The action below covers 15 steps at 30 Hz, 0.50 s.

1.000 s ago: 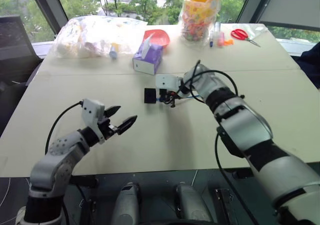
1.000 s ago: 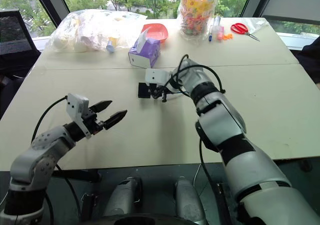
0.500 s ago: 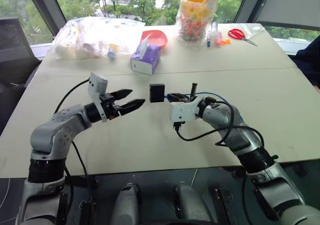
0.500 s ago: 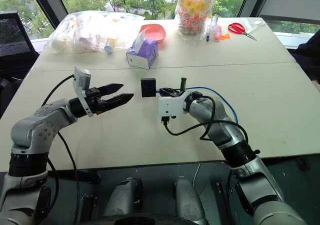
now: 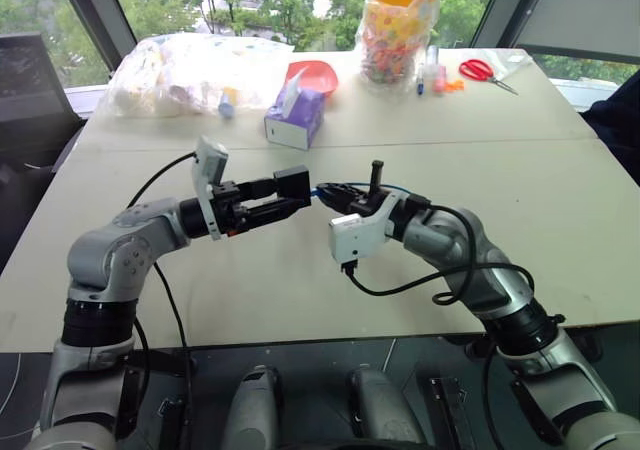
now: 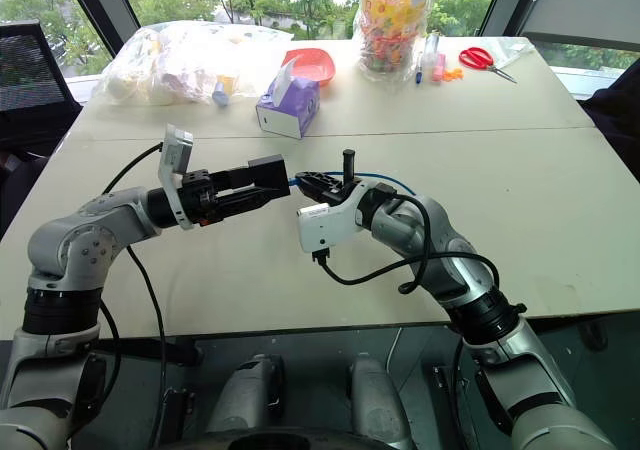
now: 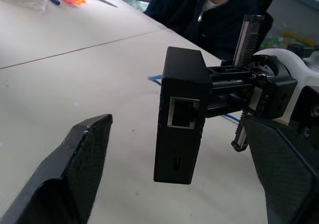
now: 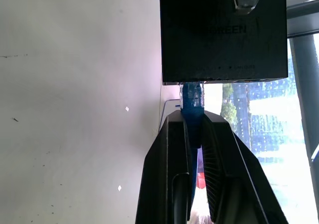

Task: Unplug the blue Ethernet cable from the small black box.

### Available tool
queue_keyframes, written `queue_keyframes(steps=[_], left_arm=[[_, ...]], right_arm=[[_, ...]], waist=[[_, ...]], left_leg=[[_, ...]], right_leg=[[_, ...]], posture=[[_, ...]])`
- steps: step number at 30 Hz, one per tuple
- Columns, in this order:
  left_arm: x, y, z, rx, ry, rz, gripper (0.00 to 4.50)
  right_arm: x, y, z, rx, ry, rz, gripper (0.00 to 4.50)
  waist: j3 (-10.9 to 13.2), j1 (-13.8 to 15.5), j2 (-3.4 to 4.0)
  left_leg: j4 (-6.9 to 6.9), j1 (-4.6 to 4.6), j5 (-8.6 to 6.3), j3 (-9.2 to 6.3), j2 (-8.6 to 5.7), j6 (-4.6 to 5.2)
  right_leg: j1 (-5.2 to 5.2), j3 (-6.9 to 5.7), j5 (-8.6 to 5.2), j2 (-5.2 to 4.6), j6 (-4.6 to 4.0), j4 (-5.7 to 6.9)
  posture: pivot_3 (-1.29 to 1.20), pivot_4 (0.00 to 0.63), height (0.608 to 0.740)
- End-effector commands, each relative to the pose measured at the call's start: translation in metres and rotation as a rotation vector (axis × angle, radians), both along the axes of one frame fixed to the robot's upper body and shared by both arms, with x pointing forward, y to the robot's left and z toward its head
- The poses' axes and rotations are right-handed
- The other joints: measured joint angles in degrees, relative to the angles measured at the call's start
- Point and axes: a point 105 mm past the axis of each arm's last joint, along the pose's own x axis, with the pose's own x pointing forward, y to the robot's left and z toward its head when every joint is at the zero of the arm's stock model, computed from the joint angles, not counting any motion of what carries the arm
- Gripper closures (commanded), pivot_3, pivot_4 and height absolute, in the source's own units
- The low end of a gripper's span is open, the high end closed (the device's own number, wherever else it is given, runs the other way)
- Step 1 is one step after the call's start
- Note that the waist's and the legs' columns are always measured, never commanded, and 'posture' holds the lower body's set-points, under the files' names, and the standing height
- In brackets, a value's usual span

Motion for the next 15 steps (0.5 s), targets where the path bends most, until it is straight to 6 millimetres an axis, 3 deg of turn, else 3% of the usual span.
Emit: queue_keyframes(steps=[1,5,6,11,15], left_arm=[[-0.002,-0.001,0.011,-0.02,-0.045,-0.014,2.15],[0.0,0.002,0.01,-0.023,-0.047,-0.003,3.81],[0.0,0.002,0.01,-0.023,-0.046,-0.002,4.02],[0.002,0.006,0.006,0.007,-0.057,0.003,4.01],[0.0,0.007,0.002,0.047,-0.071,-0.018,4.01]], right_arm=[[-0.008,0.008,0.02,0.015,-0.068,0.053,4.5],[-0.01,0.008,0.02,0.005,-0.055,0.064,4.5],[-0.01,0.009,0.02,0.006,-0.052,0.065,4.5],[-0.009,0.005,0.013,-0.039,0.018,0.063,4.5],[-0.009,-0.003,0.008,-0.039,0.164,0.065,2.81]], waist=[[0.0,0.01,0.0],[0.0,0.02,0.0],[0.0,0.03,0.0],[0.0,0.03,0.0],[0.0,0.04,-0.01]], left_leg=[[0.0,0.0,0.0,0.0,0.0,0.0],[0.0,0.0,0.0,0.0,0.0,0.0],[0.01,0.0,0.0,0.0,0.0,0.0],[0.01,0.0,0.0,0.0,0.0,0.0],[0.01,0.0,0.0,0.0,0.0,0.0]], right_leg=[[0.0,0.0,0.0,0.0,0.0,0.0],[0.01,0.0,0.0,0.0,0.0,0.0],[0.01,0.0,0.0,0.0,0.0,0.0],[0.01,0.0,0.0,0.0,0.0,0.0],[0.02,-0.01,0.0,0.0,0.0,0.0]], posture=[[0.0,0.15,0.735],[0.0,0.15,0.735],[0.0,0.15,0.735],[0.0,0.15,0.735],[0.0,0.15,0.735]])
